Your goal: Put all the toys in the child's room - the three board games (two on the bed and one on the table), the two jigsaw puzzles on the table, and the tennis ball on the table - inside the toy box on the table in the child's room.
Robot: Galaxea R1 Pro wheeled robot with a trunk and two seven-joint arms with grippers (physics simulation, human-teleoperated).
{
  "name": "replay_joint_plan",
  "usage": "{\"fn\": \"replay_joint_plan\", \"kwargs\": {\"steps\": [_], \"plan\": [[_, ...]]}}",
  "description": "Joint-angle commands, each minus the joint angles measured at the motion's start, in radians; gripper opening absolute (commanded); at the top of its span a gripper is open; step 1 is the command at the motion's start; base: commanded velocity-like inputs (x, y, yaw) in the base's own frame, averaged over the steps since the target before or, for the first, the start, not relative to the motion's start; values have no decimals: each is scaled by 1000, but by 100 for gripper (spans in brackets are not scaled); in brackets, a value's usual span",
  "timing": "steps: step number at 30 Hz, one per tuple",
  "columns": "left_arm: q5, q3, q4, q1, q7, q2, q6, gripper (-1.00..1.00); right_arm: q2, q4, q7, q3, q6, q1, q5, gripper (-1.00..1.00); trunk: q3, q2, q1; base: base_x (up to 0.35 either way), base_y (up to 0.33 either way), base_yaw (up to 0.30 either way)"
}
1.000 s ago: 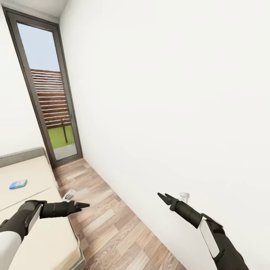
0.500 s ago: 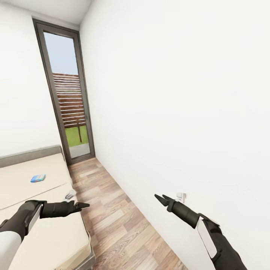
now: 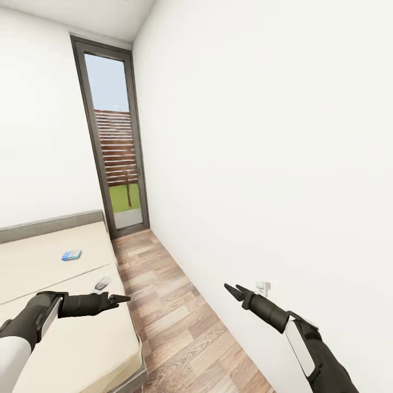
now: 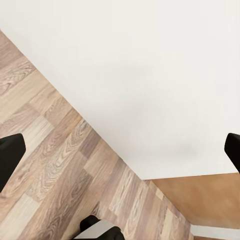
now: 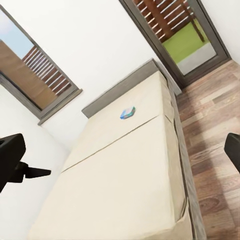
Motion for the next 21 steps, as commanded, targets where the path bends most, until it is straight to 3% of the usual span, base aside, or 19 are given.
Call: {"fn": "replay_joint_plan", "kwargs": {"steps": [1,21], "plan": [[-4,3,0,0,-5,-1,9,100,0,1,2,-1,9,0,-8,100,0,-1,0,0,0,20],[-4,4,0,0,-4,-1,9,100,1,2,-34,5,7,0,2,100,-22,-1,0,0,-2,71]]}}
